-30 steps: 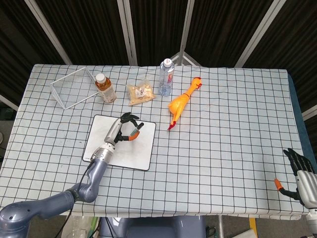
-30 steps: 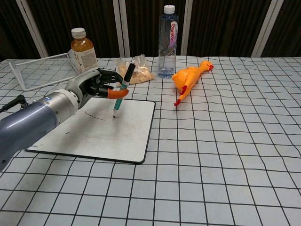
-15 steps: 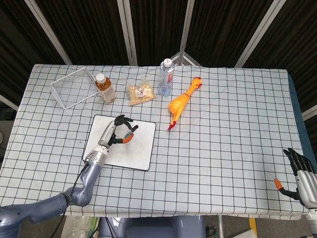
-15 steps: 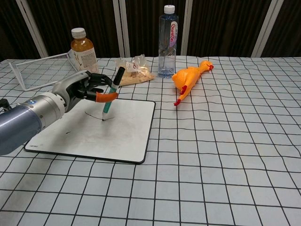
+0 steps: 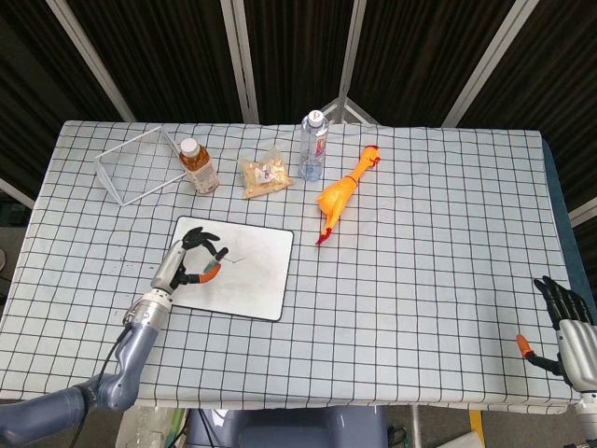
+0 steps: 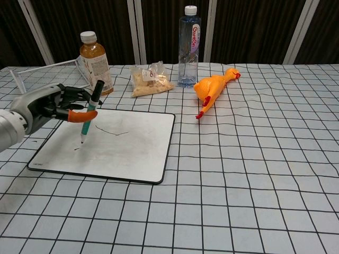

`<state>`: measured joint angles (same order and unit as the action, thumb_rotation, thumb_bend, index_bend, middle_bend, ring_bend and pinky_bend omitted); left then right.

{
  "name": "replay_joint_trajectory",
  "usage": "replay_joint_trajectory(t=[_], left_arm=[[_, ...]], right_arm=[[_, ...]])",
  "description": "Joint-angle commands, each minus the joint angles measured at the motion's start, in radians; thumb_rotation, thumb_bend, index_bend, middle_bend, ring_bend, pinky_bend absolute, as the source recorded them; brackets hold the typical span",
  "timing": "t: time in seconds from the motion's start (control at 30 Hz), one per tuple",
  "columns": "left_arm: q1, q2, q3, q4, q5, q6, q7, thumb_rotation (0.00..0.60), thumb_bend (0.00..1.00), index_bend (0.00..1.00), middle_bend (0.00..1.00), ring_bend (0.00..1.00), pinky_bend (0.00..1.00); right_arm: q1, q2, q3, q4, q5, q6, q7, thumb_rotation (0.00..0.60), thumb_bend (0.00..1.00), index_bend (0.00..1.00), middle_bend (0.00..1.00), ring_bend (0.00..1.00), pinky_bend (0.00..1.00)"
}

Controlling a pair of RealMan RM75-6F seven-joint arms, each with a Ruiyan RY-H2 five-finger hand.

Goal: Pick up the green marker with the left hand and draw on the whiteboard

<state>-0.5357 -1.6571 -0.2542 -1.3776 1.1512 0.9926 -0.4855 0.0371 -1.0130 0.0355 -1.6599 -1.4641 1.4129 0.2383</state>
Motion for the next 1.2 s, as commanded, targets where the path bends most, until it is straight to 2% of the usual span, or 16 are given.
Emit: replay_joint_trajectory(t=[0.03, 0.33, 0.8, 1.2], left_arm=[[0.030, 0.031, 0.011, -0.033, 0.001, 0.028, 0.000, 0.600, 0.54, 0.77, 0.27, 0.07, 0.09], [0.027, 0.049, -0.001, -0.042, -0.011, 0.009, 0.016, 0.600, 0.54, 0.77, 0.27, 0.07, 0.09], [-0.010, -0.025, -0.015, 0.013, -0.032, -0.023, 0.061, 0.600, 0.54, 0.77, 0.27, 0.07, 0.09], [-0.059, -0.096, -0.051, 0.107, -0.046, -0.058, 0.067, 0.600, 0.54, 0.77, 0.27, 0.07, 0.09]], right_arm=[[0.000, -0.003, 0.001, -0.001, 0.000, 0.001, -0.004, 0.600, 0.35, 0.00, 0.00, 0.00, 0.00], [0.001, -0.003, 0.003, -0.005, 0.005, -0.002, -0.008, 0.600, 0.35, 0.00, 0.00, 0.00, 0.00], [0.002, 0.001, 0.001, 0.004, -0.004, -0.004, 0.017, 0.600, 0.35, 0.00, 0.00, 0.00, 0.00], [0.004, 0.003, -0.003, 0.000, -0.009, -0.008, 0.023, 0.600, 0.35, 0.00, 0.00, 0.00, 0.00]])
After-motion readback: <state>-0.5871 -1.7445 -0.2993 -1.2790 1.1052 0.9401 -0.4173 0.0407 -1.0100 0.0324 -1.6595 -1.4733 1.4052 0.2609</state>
